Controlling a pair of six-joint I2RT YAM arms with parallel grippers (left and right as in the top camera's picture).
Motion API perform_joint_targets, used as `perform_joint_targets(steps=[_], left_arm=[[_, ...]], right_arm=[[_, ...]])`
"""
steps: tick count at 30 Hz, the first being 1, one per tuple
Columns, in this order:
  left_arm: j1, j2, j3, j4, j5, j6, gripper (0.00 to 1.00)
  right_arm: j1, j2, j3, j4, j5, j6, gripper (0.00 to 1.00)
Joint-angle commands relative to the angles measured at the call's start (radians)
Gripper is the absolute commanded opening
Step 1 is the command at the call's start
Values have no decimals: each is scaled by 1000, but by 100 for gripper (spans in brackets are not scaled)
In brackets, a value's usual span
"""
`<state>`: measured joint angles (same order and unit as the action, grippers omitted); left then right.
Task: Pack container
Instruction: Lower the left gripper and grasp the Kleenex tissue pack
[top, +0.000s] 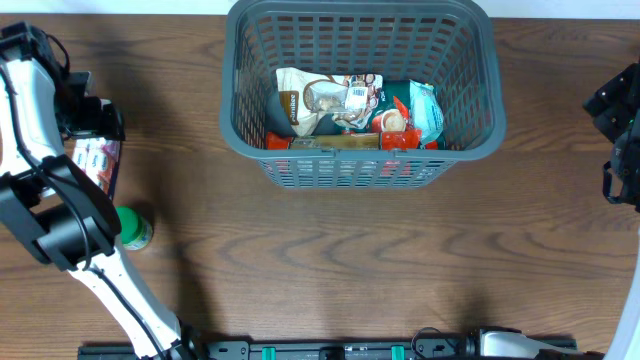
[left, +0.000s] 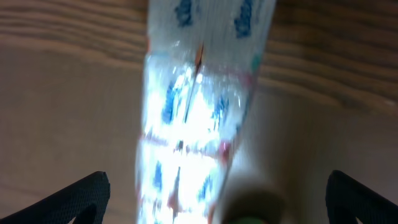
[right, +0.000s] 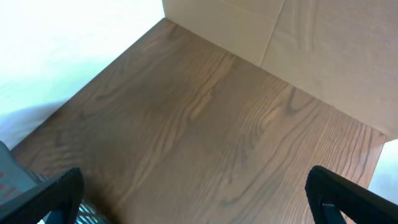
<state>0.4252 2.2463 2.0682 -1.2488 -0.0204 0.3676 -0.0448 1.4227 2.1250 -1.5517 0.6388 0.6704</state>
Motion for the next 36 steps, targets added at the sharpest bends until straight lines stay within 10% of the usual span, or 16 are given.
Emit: perform_joint_targets(steps=[1, 13, 19, 36], left_arm=[[10, 55, -23, 17, 12, 33, 94], [42, 101, -124, 147, 10, 42, 88], [56, 101, -129, 155, 14, 38, 6], [2, -134, -64, 227, 96, -96, 6]], right_arm=[[-8, -3, 0, -2, 7, 13, 99], [-8, -3, 0, -2, 7, 13, 99], [-8, -3, 0, -2, 7, 13, 99], [-8, -3, 0, -2, 7, 13, 99]])
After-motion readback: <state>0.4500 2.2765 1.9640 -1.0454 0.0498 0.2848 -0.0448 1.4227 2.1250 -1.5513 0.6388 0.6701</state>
